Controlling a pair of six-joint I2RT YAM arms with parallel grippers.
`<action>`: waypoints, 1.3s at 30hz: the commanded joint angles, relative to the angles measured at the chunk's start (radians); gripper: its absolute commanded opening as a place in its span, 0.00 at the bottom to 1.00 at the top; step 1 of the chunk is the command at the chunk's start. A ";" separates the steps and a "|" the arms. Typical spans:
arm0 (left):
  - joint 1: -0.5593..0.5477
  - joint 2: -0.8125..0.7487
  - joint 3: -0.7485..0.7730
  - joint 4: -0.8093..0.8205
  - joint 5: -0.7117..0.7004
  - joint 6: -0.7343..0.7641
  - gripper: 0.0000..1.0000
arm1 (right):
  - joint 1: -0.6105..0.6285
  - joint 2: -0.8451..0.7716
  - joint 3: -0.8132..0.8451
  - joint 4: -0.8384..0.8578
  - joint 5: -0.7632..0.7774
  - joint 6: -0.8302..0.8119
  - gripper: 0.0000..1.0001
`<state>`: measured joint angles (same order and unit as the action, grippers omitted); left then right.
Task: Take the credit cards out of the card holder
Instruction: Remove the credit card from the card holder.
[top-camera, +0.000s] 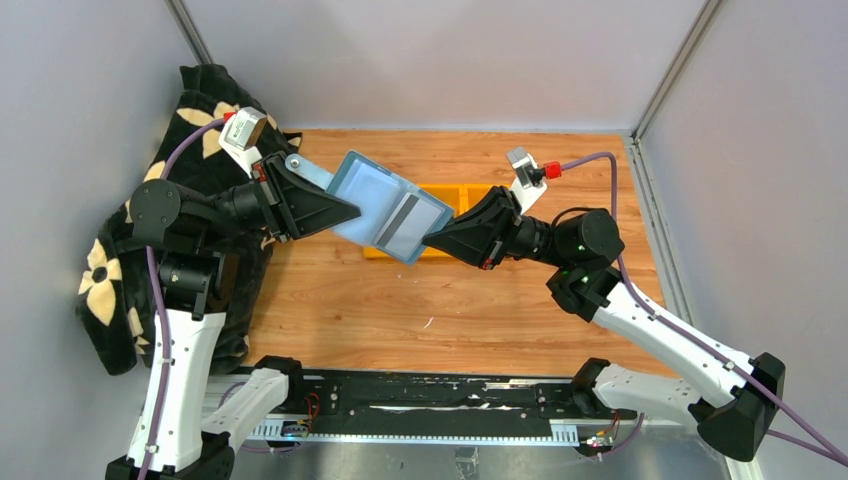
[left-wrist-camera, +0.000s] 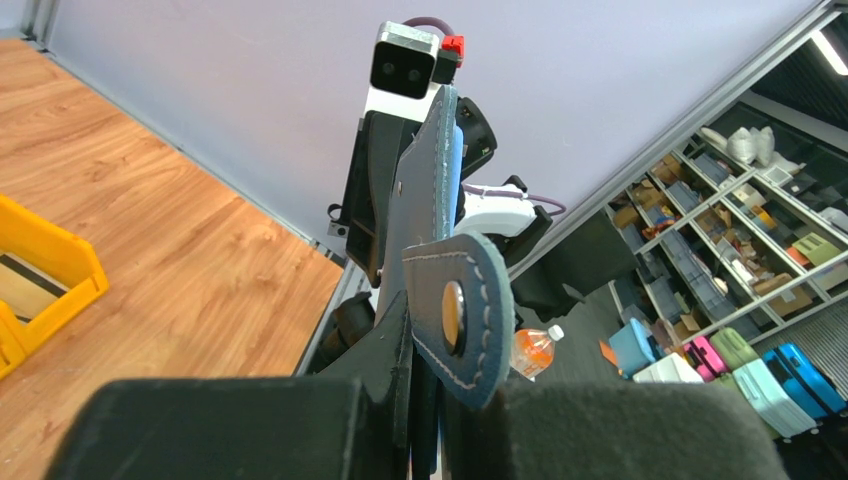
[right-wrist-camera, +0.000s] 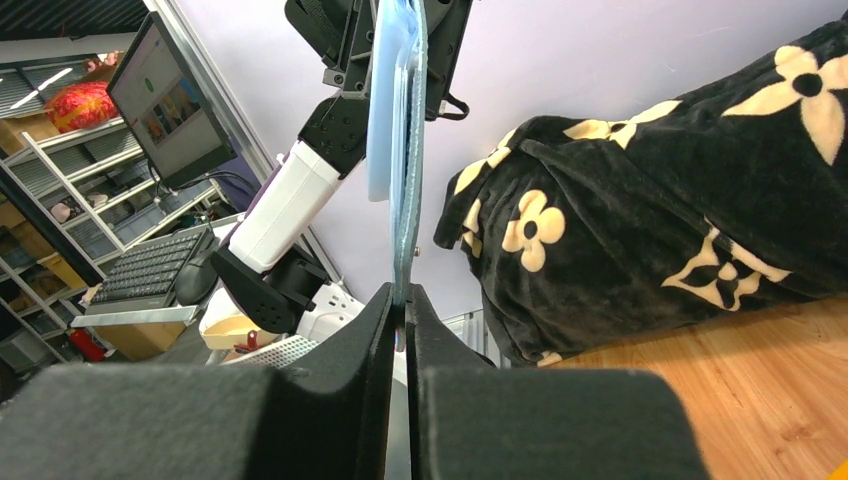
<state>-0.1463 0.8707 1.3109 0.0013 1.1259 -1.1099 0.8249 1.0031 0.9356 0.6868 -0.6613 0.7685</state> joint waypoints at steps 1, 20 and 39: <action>0.001 0.000 0.028 0.003 0.009 0.002 0.00 | 0.011 -0.011 -0.011 0.025 -0.004 -0.013 0.09; 0.001 0.003 0.040 0.003 0.015 -0.004 0.00 | 0.011 -0.005 -0.025 0.072 0.024 -0.011 0.27; 0.001 0.004 0.040 0.003 0.009 -0.007 0.00 | 0.011 -0.007 -0.015 0.067 0.022 -0.009 0.14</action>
<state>-0.1463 0.8753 1.3239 -0.0025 1.1313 -1.1107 0.8249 0.9920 0.9035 0.7113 -0.6273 0.7555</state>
